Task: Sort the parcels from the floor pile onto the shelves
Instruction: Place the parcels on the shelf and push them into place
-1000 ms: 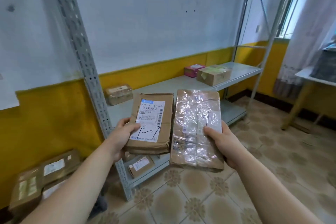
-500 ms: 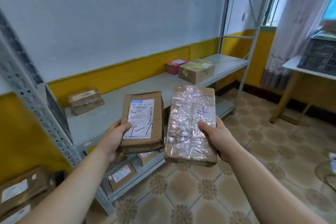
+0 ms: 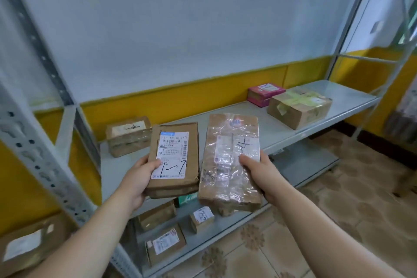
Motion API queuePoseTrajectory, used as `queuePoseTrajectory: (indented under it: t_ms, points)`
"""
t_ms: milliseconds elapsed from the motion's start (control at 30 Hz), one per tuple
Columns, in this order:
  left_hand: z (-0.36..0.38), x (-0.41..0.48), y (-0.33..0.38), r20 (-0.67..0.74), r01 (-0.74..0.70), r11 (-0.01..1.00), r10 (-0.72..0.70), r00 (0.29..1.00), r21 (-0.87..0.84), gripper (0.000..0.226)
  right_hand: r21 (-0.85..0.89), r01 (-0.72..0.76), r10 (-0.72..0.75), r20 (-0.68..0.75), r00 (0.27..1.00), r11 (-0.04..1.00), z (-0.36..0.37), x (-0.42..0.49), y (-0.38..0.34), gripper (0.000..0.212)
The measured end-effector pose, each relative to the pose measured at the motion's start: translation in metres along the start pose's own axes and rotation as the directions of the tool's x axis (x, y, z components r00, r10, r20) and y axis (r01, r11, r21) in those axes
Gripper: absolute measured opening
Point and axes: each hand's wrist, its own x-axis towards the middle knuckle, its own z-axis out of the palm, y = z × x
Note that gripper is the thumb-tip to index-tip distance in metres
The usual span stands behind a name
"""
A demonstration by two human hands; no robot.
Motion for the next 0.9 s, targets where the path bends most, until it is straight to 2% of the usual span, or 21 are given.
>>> queuePoseTrajectory:
  t_ms: [133, 300, 433, 533, 600, 633, 700, 767, 833, 867, 900]
  points:
    - [-0.037, 0.03, 0.004, -0.15, 0.009, 0.999, -0.015, 0.989, -0.041, 0.033, -0.054, -0.022, 0.026, 0.068, 0.997, 0.998, 0.047, 0.059, -0.007, 0.041]
    - [-0.069, 0.054, -0.003, -0.355, 0.018, 0.994, -0.055, 0.933, -0.106, 0.029, -0.081, -0.097, 0.107, 0.142, 0.984, 0.992, 0.107, 0.131, 0.007, 0.037]
    - [-0.075, 0.067, -0.011, -0.47, 0.053, 0.993, -0.096, 0.878, -0.104, 0.028, -0.117, -0.184, 0.202, 0.168, 0.965, 0.976, 0.144, 0.177, 0.026, 0.049]
    - [-0.077, 0.081, -0.014, -0.527, 0.085, 0.993, -0.118, 0.842, -0.086, 0.029, -0.146, -0.237, 0.261, 0.173, 0.95, 0.96, 0.164, 0.205, 0.032, 0.066]
    - [-0.079, 0.091, -0.016, -0.55, 0.108, 0.991, -0.136, 0.824, -0.082, 0.029, -0.238, -0.196, 0.234, 0.143, 0.962, 0.951, 0.173, 0.22, 0.032, 0.073]
    - [-0.08, 0.093, -0.017, -0.557, 0.116, 0.99, -0.142, 0.818, -0.083, 0.029, -0.336, -0.124, 0.174, 0.123, 0.977, 0.934, 0.174, 0.222, 0.03, 0.077]
    - [-0.081, 0.096, -0.018, -0.578, 0.13, 0.988, -0.155, 0.801, -0.085, 0.031, -0.575, 0.089, -0.001, 0.152, 0.988, 0.813, 0.168, 0.222, 0.022, 0.086]
    - [-0.082, 0.097, -0.018, -0.595, 0.135, 0.988, -0.153, 0.789, -0.075, 0.036, -0.745, 0.392, -0.172, 0.359, 0.917, 0.54, 0.163, 0.228, 0.009, 0.088]
    - [-0.083, 0.097, -0.017, -0.609, 0.13, 0.989, -0.147, 0.779, -0.072, 0.04, -0.749, 0.617, -0.146, 0.6, 0.786, 0.241, 0.163, 0.24, 0.0, 0.077]
    - [-0.084, 0.095, -0.017, -0.614, 0.124, 0.99, -0.141, 0.777, -0.07, 0.041, -0.728, 0.665, -0.099, 0.658, 0.746, 0.167, 0.164, 0.245, -0.002, 0.071]
    - [-0.085, 0.094, -0.018, -0.617, 0.117, 0.99, -0.138, 0.775, -0.074, 0.042, -0.723, 0.676, -0.069, 0.674, 0.736, 0.144, 0.166, 0.247, -0.003, 0.068]
